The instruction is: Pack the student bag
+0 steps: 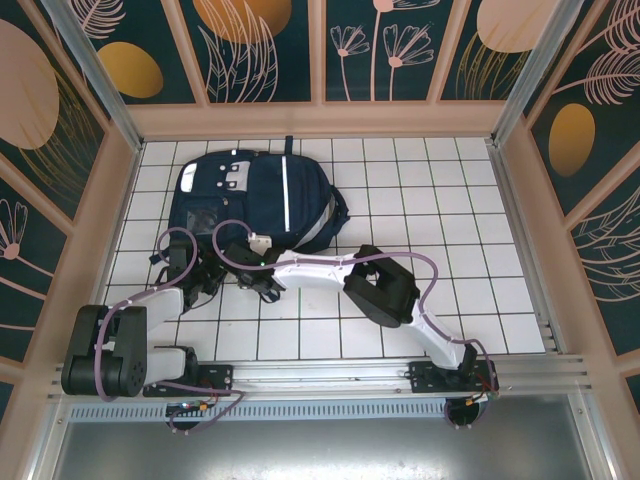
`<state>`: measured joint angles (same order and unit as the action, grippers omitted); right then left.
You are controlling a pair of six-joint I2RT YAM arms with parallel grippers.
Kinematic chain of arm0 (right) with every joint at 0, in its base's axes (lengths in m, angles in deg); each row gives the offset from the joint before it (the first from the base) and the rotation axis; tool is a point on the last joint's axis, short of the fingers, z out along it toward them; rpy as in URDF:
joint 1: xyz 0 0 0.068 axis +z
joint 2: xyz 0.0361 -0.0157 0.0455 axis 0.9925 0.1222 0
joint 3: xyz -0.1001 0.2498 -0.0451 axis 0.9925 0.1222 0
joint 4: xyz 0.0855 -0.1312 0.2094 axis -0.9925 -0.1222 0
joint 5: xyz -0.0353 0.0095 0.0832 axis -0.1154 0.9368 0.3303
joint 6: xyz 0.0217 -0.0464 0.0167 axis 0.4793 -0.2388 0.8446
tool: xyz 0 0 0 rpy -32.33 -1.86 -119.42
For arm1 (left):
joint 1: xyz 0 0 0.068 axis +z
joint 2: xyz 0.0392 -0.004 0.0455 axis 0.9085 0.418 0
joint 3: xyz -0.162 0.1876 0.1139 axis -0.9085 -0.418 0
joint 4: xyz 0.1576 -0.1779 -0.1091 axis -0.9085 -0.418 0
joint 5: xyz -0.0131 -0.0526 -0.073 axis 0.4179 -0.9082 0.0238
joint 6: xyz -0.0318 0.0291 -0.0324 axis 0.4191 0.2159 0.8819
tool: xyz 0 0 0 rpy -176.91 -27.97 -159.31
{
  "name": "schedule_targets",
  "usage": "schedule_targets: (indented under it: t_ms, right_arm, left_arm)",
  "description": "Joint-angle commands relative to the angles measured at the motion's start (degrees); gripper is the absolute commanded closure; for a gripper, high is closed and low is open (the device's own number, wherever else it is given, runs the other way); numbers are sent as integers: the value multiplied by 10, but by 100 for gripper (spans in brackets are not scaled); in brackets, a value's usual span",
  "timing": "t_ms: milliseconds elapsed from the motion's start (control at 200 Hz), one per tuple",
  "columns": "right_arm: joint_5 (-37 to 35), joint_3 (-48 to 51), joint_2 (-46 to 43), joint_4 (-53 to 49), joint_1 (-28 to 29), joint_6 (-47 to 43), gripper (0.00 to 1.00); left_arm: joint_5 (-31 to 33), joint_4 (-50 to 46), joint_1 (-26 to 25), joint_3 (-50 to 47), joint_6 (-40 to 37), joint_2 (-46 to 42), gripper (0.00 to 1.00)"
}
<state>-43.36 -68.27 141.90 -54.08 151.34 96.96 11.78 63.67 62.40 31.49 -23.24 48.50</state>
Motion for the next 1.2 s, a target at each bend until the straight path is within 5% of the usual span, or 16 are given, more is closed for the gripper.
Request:
schedule_targets:
  t_ms: [0,60,175,365,816,1196]
  right_arm:
    - [-16,-8,17,-49,4,-12,70]
    - [-19,-15,22,-57,6,-14,71]
    - [-19,-7,19,-47,8,-20,93]
    - [-23,-3,25,-47,7,-23,100]
    - [-60,0,-33,-109,-3,-35,100]
    - [-85,153,-141,-131,-50,-27,100]
  left_arm:
    - [-1,-16,-1,5,-14,16,100]
    - [-2,-16,-1,6,-13,19,100]
    - [-4,-16,-1,7,-14,20,100]
    - [-4,-18,-1,7,-15,17,100]
    - [103,-116,0,16,-11,-54,100]
    - [212,-204,2,22,-12,-121,100]
